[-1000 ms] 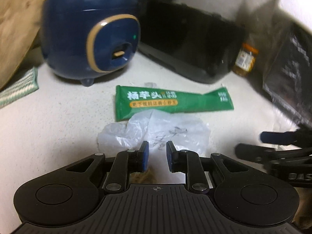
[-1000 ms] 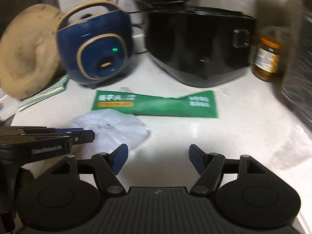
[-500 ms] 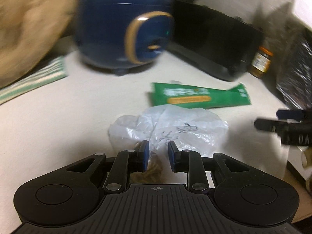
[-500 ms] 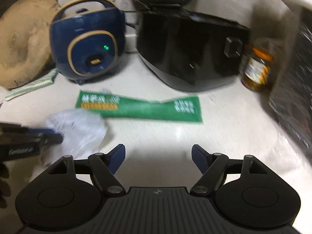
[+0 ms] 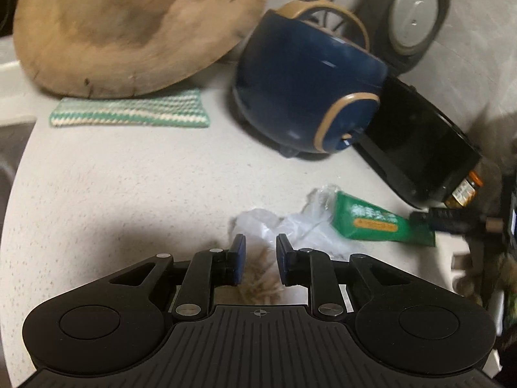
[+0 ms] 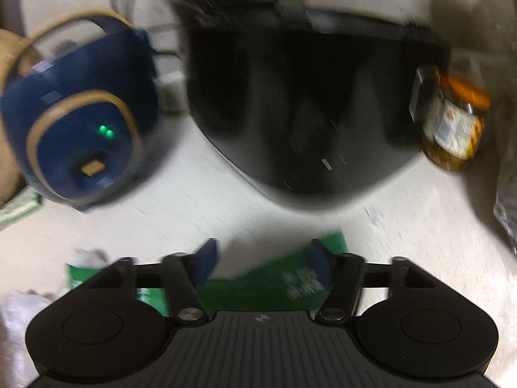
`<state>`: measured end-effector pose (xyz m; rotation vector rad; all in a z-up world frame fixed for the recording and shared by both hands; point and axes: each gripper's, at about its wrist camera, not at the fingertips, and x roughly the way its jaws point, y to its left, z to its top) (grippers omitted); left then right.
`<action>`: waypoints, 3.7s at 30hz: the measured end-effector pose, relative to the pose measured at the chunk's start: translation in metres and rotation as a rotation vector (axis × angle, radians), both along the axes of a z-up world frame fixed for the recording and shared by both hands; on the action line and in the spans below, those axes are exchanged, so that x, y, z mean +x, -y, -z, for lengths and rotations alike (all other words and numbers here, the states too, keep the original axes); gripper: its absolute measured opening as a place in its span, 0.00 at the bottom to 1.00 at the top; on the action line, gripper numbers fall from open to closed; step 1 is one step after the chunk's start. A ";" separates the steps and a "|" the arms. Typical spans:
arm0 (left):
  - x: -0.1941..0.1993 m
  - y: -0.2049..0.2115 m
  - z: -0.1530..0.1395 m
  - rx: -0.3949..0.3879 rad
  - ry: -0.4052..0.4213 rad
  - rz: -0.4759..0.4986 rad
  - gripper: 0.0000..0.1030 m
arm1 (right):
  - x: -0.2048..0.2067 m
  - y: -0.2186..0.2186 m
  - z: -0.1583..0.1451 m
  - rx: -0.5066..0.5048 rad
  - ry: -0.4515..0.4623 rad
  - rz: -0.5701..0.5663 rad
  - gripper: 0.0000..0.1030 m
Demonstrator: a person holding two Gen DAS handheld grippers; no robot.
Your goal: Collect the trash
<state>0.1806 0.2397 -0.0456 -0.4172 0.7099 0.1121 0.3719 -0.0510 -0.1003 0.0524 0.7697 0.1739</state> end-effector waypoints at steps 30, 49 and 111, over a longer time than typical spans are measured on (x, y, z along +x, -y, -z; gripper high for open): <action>-0.009 0.048 0.010 -0.111 -0.105 0.265 0.24 | -0.050 0.061 -0.015 0.005 0.115 0.074 0.75; 0.023 0.048 -0.005 0.033 -0.013 0.189 0.24 | -0.160 -0.012 -0.019 -0.246 0.245 -0.402 0.83; 0.033 0.065 0.030 0.192 -0.063 0.271 0.23 | -0.138 0.044 -0.019 -0.131 0.191 -0.222 0.78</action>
